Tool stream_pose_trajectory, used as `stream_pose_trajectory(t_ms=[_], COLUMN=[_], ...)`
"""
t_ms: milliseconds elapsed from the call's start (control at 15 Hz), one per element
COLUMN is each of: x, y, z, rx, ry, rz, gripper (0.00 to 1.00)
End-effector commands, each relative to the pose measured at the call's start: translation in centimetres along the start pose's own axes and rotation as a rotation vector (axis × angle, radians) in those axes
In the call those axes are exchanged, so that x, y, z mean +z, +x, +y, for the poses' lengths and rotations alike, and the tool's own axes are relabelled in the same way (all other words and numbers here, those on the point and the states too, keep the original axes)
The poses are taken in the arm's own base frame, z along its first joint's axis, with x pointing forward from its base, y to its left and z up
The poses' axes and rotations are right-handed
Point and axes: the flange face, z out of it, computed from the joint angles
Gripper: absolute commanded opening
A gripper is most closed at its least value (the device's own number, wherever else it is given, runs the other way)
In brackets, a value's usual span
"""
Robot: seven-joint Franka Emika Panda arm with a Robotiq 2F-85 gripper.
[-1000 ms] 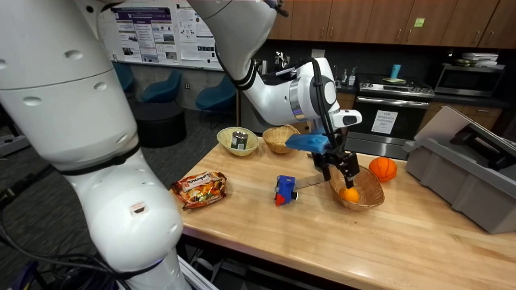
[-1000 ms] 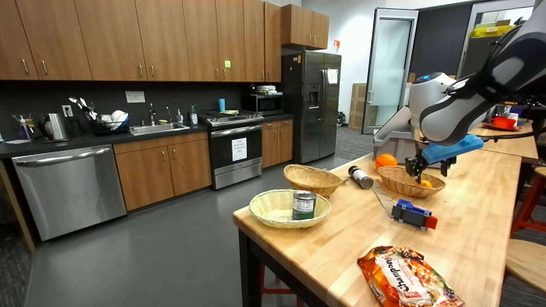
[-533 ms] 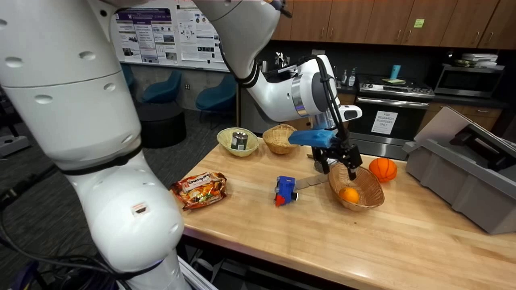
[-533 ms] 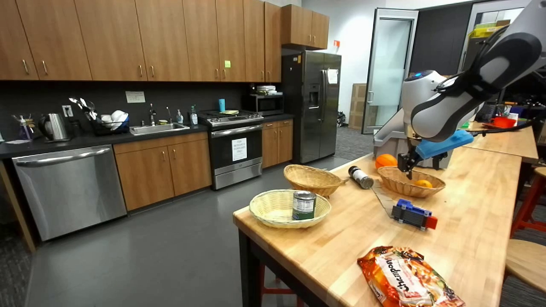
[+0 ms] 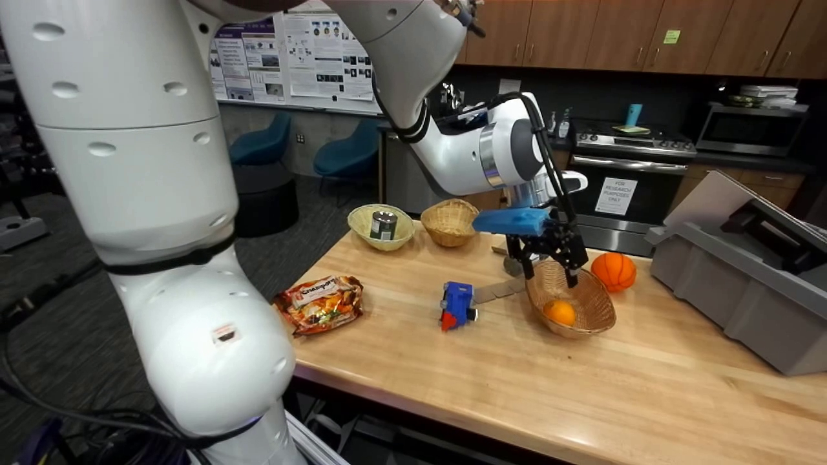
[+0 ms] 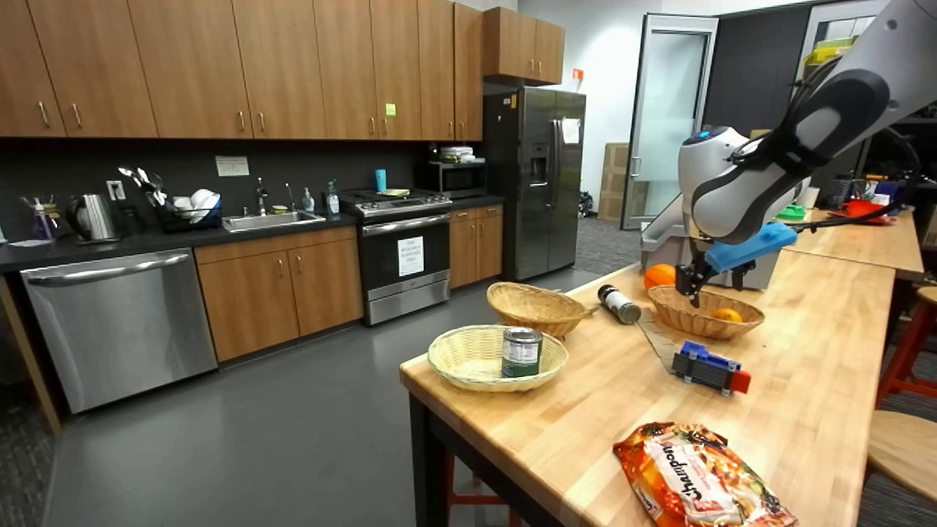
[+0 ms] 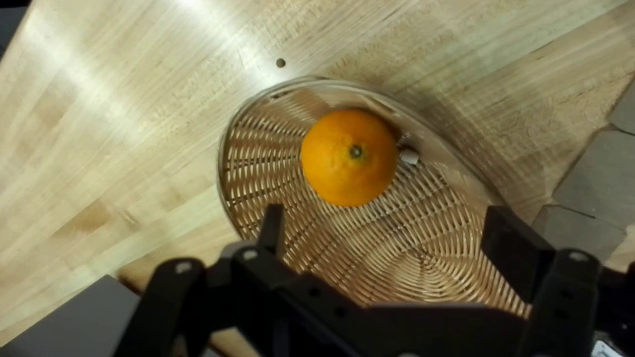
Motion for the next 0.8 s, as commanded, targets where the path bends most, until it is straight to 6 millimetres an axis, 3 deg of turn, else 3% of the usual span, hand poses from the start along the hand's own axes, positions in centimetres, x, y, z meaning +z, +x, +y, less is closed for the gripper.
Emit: stream_pose_trajectory(t_ms=[0,267,733], x=[1.2,2.9,4.0], y=[0.2,-1.0,-2.0], z=[-0.1,0.2,1.9], rx=[-0.010,0.006,0.041], ry=[0.000,-0.035,-0.071], rz=[-0.047,-0.108,-0.160], gripper=[1.00,1.00,1.00])
